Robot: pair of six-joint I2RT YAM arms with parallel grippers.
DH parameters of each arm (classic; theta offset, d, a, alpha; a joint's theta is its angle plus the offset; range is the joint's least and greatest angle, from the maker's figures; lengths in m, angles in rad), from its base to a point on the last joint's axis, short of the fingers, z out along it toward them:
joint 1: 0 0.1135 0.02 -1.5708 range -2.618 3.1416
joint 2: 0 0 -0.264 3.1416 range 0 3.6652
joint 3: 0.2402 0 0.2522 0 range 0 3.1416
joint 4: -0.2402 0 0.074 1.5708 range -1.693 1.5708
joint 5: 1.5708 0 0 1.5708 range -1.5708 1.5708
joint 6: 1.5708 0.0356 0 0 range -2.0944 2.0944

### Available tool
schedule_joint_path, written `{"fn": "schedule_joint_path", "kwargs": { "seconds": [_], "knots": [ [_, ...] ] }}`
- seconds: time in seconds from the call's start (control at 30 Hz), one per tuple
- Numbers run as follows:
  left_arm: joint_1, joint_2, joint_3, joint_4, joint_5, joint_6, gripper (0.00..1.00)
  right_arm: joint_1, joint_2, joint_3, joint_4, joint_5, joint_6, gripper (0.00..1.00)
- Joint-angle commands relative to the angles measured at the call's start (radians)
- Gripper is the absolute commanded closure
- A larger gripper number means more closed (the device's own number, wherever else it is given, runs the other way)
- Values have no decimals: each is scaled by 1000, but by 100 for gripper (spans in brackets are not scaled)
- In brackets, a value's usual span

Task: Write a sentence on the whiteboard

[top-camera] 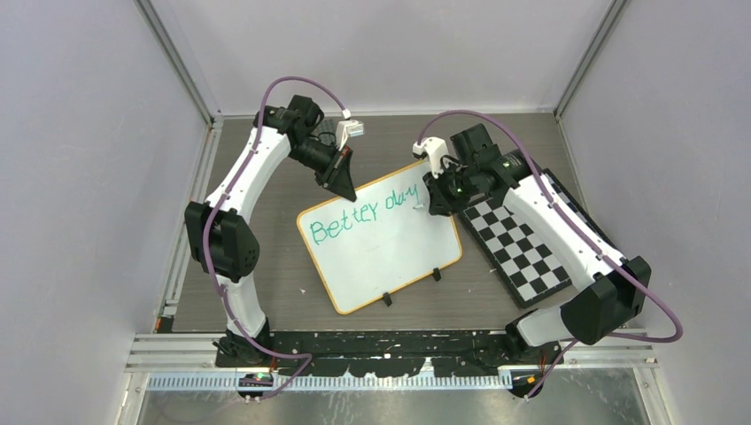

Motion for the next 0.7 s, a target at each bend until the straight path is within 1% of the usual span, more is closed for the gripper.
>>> {"fn": "schedule_joint_path", "kwargs": {
  "seconds": [0.0, 0.2, 0.5, 0.67],
  "knots": [
    [-48, 12, -40, -53, -67, 30, 100, 7, 4, 84, 32, -51, 14, 100],
    [-48, 15, -36, -51, -65, 29, 100, -20, -29, 112, -13, -92, 4, 100],
    [-48, 8, -37, -49, -66, 29, 100, -124, -48, 94, 16, -10, -8, 100],
    [-48, 6, -39, -47, -67, 28, 100, -130, -43, 100, 32, -32, 5, 100]
  ]
}}
